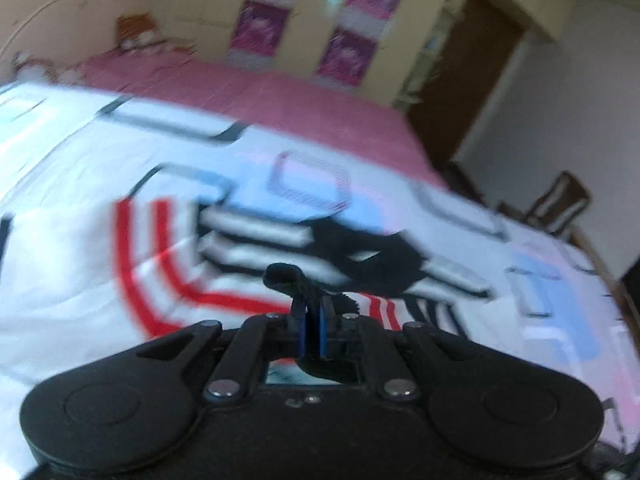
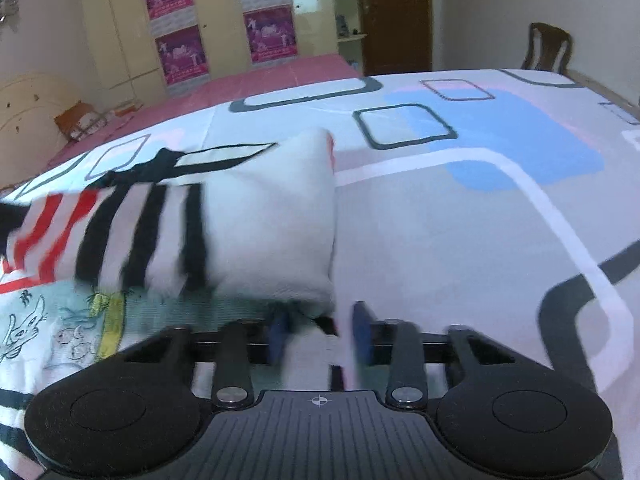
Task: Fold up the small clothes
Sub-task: 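Carry the held sleeve across the sweater body and release it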
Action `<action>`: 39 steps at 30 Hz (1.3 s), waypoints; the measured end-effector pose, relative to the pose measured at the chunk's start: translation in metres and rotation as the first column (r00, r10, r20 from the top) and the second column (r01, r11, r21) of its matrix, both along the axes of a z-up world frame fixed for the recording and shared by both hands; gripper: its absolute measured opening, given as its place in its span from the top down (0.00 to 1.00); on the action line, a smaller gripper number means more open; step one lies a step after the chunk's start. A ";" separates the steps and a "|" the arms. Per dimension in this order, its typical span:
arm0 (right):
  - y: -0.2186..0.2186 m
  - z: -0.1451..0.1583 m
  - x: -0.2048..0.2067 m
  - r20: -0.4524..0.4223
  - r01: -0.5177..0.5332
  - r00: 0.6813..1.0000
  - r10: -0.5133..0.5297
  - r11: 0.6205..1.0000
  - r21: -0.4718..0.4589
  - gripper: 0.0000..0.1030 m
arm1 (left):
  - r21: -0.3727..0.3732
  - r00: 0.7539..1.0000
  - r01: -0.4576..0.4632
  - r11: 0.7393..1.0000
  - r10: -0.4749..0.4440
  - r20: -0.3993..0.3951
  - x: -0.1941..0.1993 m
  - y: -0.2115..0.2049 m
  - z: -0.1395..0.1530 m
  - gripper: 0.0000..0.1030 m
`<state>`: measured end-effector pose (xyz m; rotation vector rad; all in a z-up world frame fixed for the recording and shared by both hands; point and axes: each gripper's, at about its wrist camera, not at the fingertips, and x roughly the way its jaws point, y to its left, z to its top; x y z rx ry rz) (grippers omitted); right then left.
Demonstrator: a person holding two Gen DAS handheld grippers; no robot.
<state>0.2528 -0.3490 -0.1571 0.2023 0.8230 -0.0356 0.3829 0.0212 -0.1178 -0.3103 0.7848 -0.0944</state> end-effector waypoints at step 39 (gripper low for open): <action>-0.033 -0.010 0.143 0.018 0.023 1.000 -0.024 0.999 0.031 0.89 | 0.248 0.997 0.069 0.966 -0.055 -0.061 0.007 -0.041 -0.056 0.43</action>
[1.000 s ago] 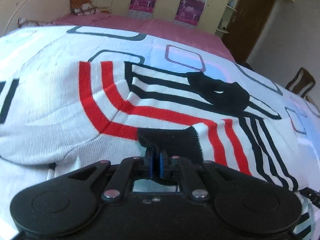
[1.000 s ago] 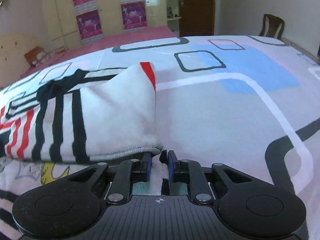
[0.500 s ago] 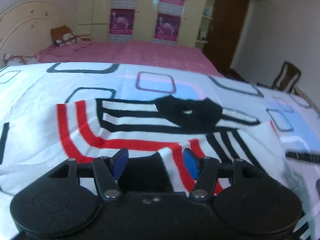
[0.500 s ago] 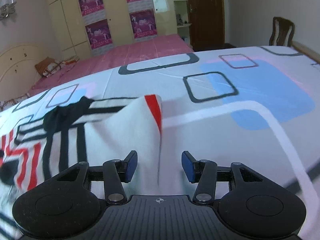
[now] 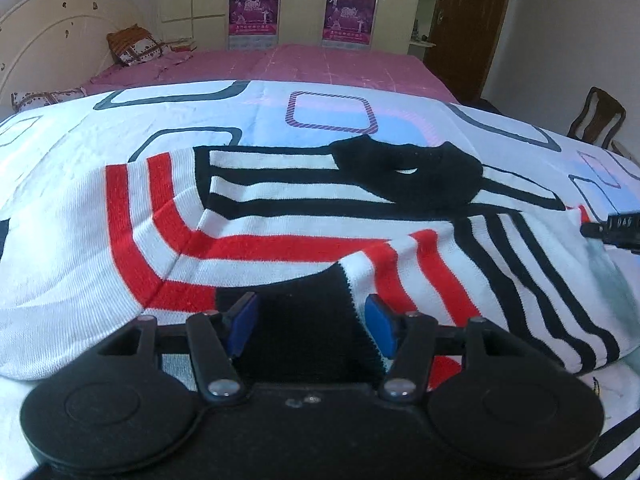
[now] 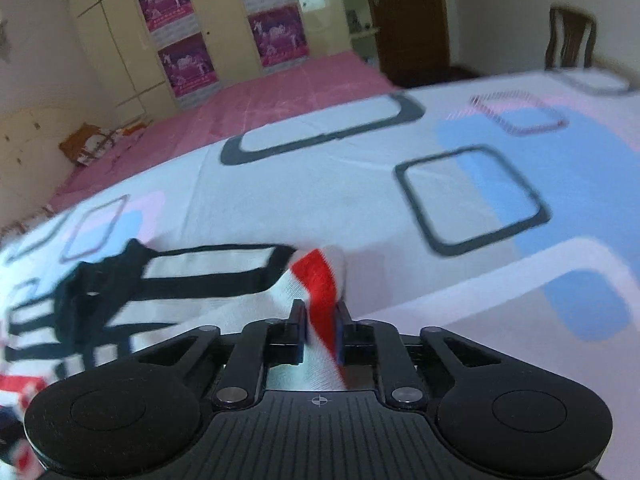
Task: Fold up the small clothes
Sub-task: 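Carry the held sleeve across the sweater body and release it, then grasp the other black sleeve cuff with the left tool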
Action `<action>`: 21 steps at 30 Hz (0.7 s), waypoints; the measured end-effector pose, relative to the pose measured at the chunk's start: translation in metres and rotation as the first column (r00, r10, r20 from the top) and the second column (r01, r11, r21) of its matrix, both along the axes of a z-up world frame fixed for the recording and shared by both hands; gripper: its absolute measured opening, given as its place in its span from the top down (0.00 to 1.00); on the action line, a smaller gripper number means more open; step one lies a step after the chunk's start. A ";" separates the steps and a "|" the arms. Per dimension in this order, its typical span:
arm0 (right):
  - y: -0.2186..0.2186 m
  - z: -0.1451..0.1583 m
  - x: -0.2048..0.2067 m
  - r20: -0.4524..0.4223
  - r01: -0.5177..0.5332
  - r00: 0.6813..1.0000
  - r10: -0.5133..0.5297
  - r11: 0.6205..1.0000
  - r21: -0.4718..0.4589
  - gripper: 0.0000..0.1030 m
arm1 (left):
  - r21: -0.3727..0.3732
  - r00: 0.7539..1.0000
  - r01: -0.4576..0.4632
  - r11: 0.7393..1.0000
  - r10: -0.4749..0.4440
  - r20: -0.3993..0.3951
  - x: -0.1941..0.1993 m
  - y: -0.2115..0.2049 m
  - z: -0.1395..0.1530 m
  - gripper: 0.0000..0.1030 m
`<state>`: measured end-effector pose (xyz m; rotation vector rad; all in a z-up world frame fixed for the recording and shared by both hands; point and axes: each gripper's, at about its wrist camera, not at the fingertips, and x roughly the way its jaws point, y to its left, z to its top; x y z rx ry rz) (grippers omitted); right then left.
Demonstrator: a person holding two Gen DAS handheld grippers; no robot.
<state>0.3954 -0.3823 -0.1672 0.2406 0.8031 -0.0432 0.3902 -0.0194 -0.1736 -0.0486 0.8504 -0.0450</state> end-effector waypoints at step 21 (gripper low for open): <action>0.133 0.013 -0.084 -0.020 -0.326 0.945 0.328 0.929 -0.174 0.61 | -0.011 0.998 -0.064 0.998 0.064 0.022 -0.030 0.031 0.036 0.29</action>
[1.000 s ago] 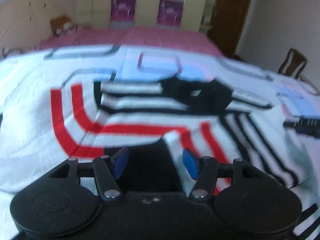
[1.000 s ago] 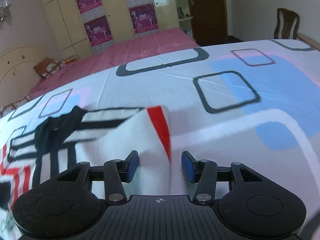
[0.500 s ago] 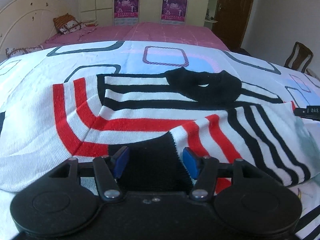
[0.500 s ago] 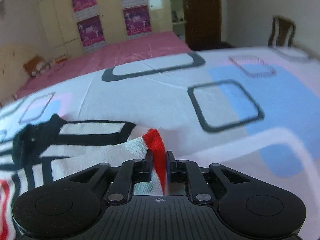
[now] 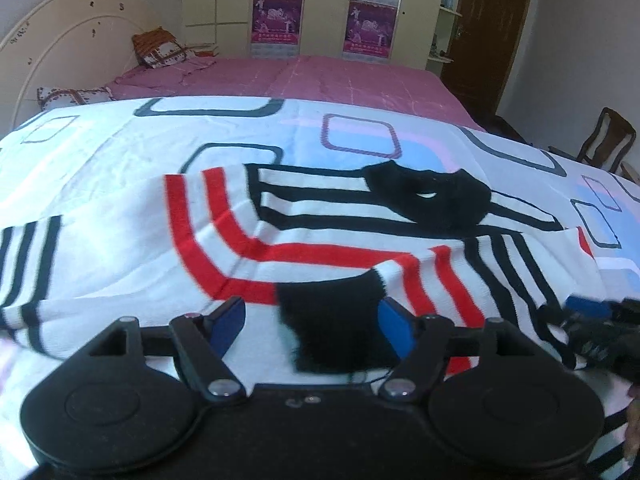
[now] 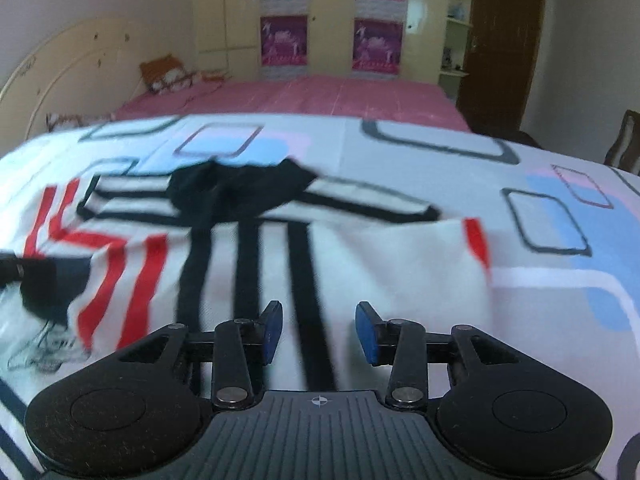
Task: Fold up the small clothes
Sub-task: 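Grasp the other black sleeve cuff with the left tool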
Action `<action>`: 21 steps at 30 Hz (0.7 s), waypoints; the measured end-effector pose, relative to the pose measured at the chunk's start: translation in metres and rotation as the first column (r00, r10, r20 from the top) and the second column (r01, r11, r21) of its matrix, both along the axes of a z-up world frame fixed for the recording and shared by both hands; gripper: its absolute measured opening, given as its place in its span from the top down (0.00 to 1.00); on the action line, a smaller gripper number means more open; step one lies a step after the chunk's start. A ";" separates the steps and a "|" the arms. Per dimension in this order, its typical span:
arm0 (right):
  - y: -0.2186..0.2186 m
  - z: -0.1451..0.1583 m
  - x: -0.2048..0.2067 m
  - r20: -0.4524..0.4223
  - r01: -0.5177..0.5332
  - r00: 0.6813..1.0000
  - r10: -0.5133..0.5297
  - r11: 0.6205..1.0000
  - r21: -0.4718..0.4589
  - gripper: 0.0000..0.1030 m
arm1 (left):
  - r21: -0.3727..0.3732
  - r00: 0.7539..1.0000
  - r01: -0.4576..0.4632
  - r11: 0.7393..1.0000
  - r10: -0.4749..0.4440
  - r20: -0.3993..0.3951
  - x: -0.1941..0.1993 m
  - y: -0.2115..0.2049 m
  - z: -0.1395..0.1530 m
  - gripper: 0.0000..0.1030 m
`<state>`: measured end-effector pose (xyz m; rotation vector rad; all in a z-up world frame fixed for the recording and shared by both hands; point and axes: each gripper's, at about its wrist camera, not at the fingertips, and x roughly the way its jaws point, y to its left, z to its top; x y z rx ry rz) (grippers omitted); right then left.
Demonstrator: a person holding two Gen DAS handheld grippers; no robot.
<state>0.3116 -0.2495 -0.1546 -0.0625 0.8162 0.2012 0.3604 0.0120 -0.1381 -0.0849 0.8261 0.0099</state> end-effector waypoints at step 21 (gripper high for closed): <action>0.121 0.022 -0.002 0.046 -0.090 0.995 0.088 0.995 0.032 0.61 | -0.020 0.972 -0.234 0.972 0.233 -0.022 -0.054 0.155 0.010 0.26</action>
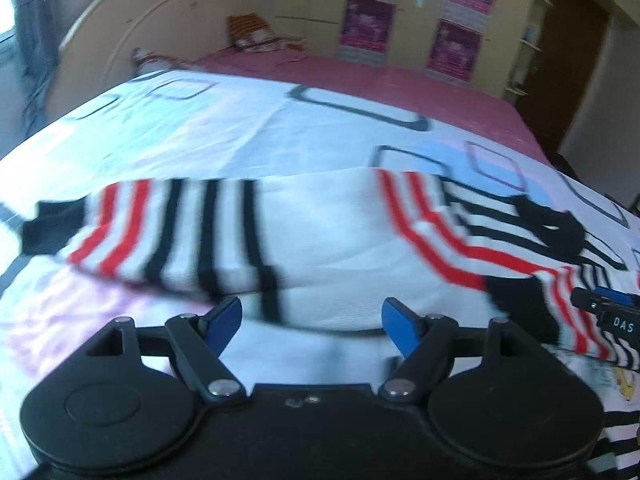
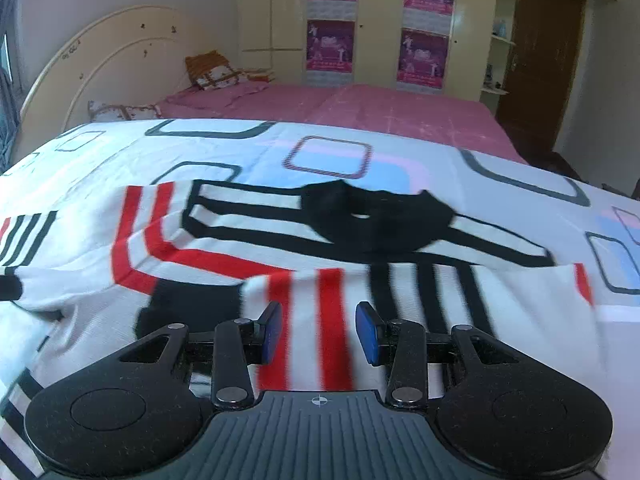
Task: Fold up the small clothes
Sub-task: 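Grasp the other black sleeve cuff with the left tool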
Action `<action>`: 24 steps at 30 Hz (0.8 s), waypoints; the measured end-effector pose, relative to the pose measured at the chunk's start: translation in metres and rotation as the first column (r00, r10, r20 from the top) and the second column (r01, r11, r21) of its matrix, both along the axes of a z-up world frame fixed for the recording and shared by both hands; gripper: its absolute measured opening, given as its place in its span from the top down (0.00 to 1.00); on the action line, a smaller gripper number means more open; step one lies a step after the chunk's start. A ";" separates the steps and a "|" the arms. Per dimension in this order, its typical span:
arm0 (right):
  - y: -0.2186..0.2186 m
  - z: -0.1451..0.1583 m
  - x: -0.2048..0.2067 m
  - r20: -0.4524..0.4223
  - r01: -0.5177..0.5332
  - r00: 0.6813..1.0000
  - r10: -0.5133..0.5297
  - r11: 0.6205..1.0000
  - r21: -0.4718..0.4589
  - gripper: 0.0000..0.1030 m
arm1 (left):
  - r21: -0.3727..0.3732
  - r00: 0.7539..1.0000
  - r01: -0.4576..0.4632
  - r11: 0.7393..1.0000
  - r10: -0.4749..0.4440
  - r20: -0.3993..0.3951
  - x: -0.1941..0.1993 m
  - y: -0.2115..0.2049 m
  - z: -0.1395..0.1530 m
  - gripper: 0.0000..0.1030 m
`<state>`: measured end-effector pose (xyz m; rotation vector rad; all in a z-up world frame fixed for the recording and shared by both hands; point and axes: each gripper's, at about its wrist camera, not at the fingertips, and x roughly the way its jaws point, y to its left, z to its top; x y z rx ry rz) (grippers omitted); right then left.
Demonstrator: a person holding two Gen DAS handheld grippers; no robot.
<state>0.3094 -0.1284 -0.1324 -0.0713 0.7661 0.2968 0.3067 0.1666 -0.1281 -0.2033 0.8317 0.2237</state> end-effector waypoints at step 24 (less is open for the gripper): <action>0.044 -0.026 0.002 -0.066 -0.030 0.997 0.027 0.999 -0.041 0.60 | -0.337 0.905 -0.390 0.857 0.424 0.029 -0.009 0.185 -0.034 0.30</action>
